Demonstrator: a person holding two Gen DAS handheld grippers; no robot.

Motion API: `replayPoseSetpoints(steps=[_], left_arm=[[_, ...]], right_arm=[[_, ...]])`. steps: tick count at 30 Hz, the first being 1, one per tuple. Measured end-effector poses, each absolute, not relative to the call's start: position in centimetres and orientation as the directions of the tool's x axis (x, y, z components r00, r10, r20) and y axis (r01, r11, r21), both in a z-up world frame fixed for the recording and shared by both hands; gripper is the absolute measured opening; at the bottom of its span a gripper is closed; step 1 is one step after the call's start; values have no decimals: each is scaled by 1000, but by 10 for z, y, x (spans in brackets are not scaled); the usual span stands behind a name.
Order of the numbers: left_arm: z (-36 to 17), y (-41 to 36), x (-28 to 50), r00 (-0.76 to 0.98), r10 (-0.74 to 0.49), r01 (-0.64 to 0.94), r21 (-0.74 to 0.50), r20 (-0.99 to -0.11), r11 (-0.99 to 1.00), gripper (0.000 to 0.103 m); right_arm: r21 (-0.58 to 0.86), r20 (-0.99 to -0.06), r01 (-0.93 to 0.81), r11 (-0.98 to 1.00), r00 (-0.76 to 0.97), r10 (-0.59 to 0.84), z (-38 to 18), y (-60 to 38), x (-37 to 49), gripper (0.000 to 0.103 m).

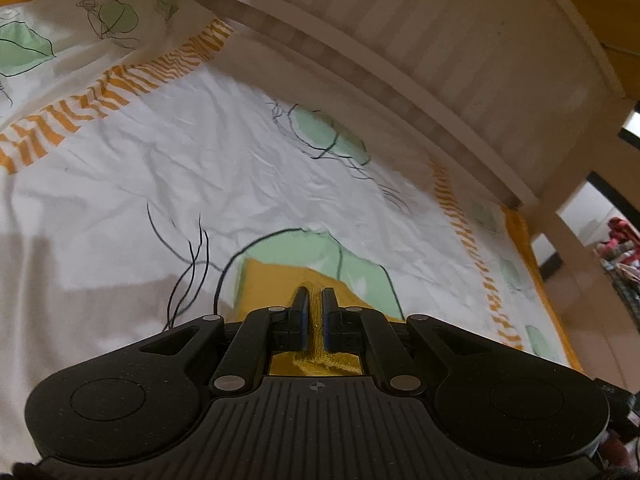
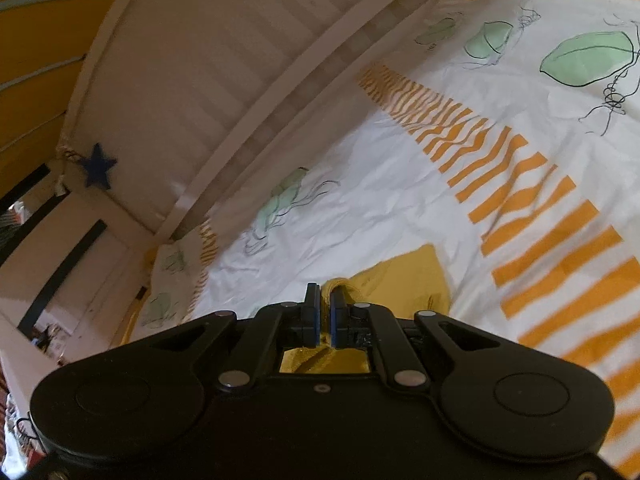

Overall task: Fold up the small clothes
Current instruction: 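Grasp the hem with the right gripper while the left gripper holds it, lift both, then fold the hem up toward the collar with both grippers and release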

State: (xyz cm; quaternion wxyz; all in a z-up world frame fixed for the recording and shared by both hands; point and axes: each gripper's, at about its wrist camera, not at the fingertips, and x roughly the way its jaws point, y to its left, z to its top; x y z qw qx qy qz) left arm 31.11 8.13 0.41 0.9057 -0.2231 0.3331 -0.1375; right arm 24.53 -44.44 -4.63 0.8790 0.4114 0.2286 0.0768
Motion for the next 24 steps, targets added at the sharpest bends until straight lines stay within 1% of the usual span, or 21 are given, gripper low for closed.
replayPoseSetpoints(steps=[8,13,15,17,19,20,21,22,23,24], left_arm=[[-28,70,360,730,-314,7,-453,-607,892,6],[-45,68,377,731,-250,-58,-422,-635,905,6],[-48,67,382,740,-218,-76,-402,-636,913,7],[-48,69,386,752,-189,-100,-393,-631,914,7],[-44,69,388,758,-157,-120,-371,-634,921,7],[-41,68,386,763,-145,-115,-353,-630,928,8],[-38,66,384,767,-143,-100,-337,-625,936,9],[-34,63,380,770,-147,-76,-318,-621,945,10],[-30,60,376,771,-149,-54,-297,-619,953,19],[-26,56,369,774,-152,-30,-275,-615,961,31]], right_arm=[[745,-420,142,651,858,295,-79,-452,294,12],[716,-468,177,676,840,275,-90,-452,307,12],[702,-478,185,688,838,263,-92,-451,311,14],[696,-484,193,691,838,253,-93,-451,311,20],[678,-494,213,704,840,222,-93,-452,313,21],[666,-502,223,712,840,207,-91,-453,312,24],[653,-510,233,721,839,191,-90,-454,311,39],[638,-513,236,733,840,177,-87,-453,309,47],[622,-511,230,749,844,165,-83,-452,307,58],[605,-507,222,765,848,155,-80,-450,304,61]])
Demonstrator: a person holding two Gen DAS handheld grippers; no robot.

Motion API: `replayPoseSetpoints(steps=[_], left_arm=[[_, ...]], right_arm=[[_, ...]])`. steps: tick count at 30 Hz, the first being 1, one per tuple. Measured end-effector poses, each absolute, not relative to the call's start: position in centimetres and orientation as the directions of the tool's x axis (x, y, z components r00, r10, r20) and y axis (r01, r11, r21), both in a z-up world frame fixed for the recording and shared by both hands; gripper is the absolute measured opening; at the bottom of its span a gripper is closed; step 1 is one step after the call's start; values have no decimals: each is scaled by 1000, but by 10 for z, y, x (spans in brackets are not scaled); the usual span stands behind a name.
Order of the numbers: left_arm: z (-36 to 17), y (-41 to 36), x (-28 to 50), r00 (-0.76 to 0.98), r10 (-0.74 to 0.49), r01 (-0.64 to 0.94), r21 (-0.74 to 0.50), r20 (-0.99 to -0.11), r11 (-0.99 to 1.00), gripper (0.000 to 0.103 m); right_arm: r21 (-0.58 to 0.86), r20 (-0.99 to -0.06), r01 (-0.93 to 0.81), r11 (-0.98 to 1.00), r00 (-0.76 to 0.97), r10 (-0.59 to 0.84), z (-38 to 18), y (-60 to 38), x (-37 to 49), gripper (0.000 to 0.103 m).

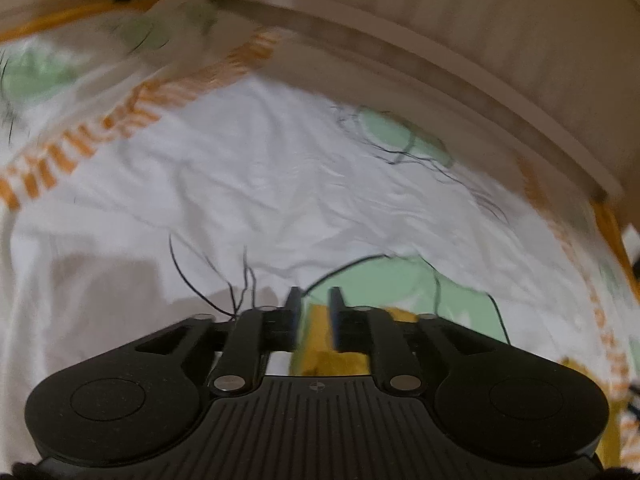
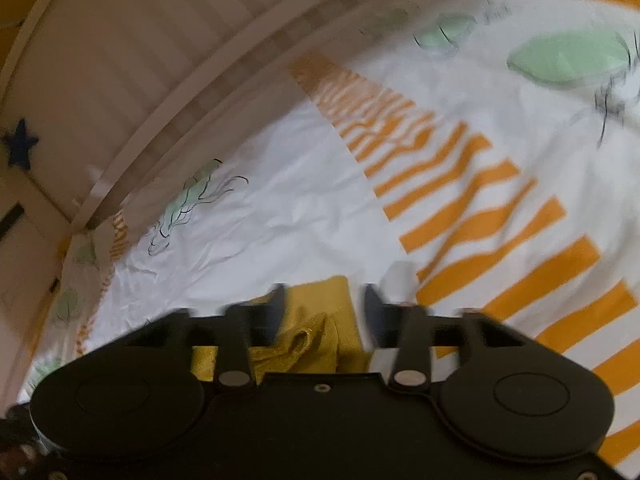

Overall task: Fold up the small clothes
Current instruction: 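Fold the hem up toward the collar with both grippers and release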

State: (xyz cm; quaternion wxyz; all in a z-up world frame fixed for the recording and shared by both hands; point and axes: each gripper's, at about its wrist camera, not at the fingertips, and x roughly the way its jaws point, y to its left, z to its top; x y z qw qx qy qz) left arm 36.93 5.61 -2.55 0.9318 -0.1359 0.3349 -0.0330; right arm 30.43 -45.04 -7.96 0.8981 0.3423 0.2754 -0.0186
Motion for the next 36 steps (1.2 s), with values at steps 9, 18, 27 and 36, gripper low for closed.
replayPoseSetpoints(steps=[9,18,27,36], left_arm=[[-19,2,319,708,-190,181,-85,-680,980,58],[-48,-34,308,637,-148,240,12,-756,971,64],[-66,-38,347,598,-129,221,9,-791,975,66],[-70,-39,394,604,-122,185,-10,-788,983,73]], right_arm=[[413,-558,105,904,815,160,-50,-390,285,103],[217,-654,-6,976,741,149,-58,-309,293,103],[125,-734,8,992,673,87,-80,-294,334,103],[97,-743,55,994,668,36,-81,-302,374,103]])
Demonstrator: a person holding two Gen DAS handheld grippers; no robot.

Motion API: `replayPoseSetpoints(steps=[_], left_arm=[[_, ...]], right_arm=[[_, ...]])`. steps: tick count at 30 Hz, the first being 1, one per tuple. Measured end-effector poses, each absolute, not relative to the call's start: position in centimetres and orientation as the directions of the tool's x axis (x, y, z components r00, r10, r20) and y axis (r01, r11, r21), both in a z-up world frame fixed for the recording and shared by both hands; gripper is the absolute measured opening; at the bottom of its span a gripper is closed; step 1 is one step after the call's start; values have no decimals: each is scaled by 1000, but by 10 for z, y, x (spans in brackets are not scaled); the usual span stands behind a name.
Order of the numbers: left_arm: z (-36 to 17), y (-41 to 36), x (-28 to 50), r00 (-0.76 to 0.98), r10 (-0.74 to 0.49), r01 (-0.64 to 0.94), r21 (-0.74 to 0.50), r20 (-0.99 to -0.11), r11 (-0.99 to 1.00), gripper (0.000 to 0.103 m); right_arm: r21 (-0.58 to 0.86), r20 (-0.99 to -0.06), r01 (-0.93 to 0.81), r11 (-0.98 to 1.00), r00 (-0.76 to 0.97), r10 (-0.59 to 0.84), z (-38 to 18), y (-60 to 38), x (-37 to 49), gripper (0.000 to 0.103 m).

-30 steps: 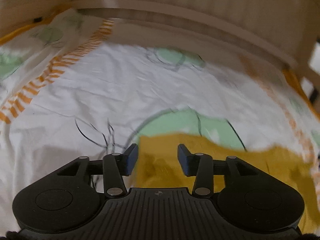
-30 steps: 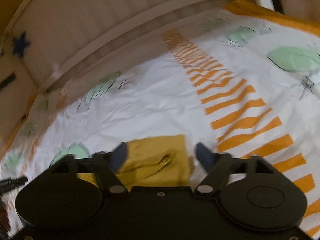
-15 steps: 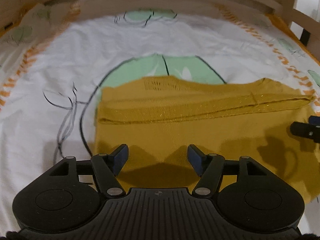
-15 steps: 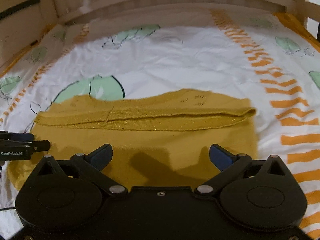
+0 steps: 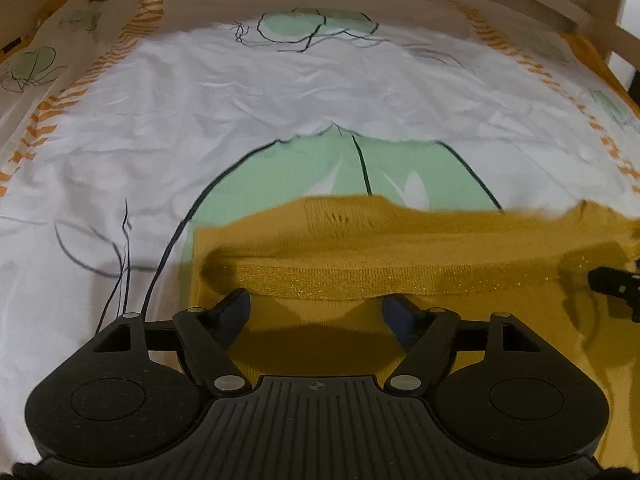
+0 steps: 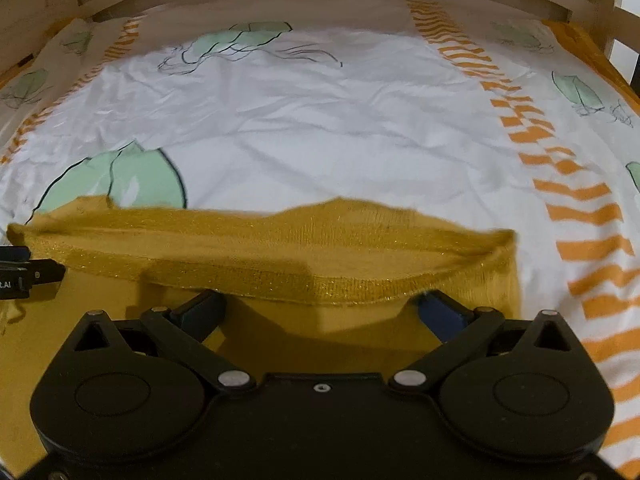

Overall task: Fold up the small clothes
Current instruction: 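Fold the hem up toward the collar with both grippers and release, then press and smooth the folded sweater flat with both grippers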

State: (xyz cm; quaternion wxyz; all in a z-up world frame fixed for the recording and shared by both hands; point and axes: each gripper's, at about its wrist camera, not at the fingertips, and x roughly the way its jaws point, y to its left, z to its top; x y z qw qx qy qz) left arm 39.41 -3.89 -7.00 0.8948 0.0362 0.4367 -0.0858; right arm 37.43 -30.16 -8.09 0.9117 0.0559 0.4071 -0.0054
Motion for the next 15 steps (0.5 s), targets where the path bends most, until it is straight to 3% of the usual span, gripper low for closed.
replayPoseSetpoints(steps=[15], left_arm=[[-71,-30,421,603,-101,90,-59,-792,994,73]], right_arm=[[157,-753,164,974,658,11,-85,-321,400,103]])
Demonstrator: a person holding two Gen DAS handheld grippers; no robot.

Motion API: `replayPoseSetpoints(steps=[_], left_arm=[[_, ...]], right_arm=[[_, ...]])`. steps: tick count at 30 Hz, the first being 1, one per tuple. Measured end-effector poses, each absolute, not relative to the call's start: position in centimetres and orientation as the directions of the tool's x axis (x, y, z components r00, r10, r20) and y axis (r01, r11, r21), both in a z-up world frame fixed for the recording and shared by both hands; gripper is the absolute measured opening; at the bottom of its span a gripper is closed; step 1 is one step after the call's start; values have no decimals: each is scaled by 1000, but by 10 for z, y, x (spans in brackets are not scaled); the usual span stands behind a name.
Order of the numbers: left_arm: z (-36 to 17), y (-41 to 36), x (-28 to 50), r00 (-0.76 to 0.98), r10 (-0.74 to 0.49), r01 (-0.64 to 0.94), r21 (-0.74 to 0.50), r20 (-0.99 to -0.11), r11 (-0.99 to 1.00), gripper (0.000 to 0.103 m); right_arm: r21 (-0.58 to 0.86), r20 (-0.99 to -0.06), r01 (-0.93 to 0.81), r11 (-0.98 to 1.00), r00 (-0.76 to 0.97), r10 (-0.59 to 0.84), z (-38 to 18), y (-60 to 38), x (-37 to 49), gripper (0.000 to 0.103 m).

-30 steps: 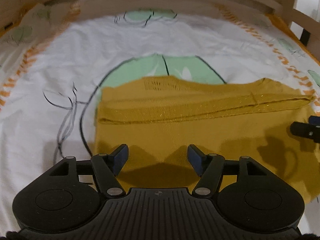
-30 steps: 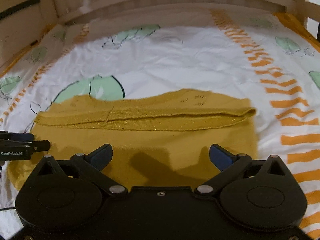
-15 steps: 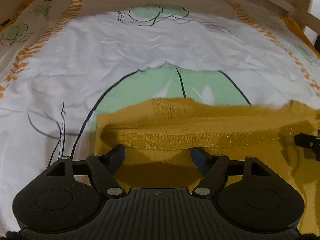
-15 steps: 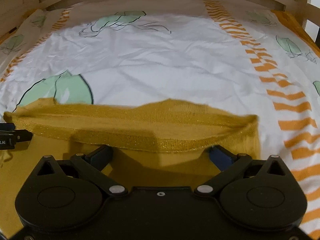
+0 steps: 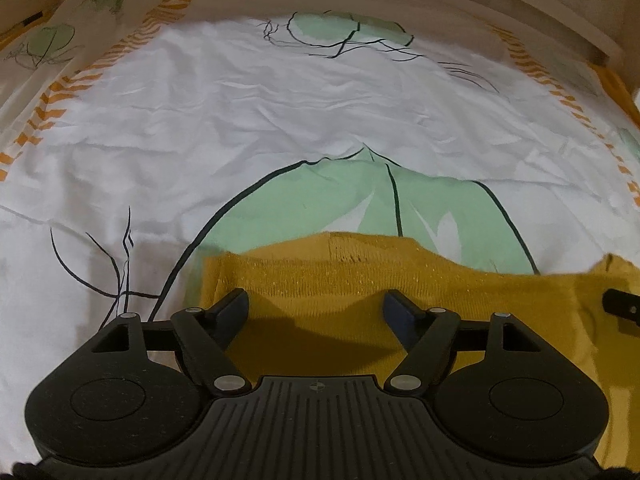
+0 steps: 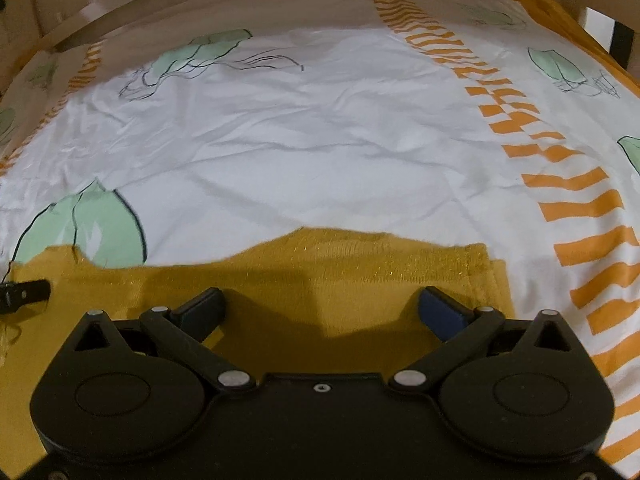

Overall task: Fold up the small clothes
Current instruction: 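Press and smooth the folded sweater flat with both grippers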

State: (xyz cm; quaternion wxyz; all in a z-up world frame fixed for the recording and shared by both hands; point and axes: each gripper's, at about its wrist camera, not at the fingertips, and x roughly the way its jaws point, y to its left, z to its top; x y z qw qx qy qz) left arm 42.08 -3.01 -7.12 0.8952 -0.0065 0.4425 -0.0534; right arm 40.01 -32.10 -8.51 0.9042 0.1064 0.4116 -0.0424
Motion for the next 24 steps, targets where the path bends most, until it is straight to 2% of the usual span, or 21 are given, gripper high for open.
replayPoseSetpoints(steps=[8,21,24], left_arm=[[-62,-25,409,596,-96,102,-44,-797,994,73],[-58,-9,301,610,-83,180,36,-788,983,73],[-60,-6,287,580,-93,180,16,-809,984,73]], right_arm=[[165,-742,147,975,669,25,-77,-323,389,103],[24,-713,28,999,701,-3,-76,-308,285,103],[13,-716,26,1000,698,-8,-77,-306,265,103]])
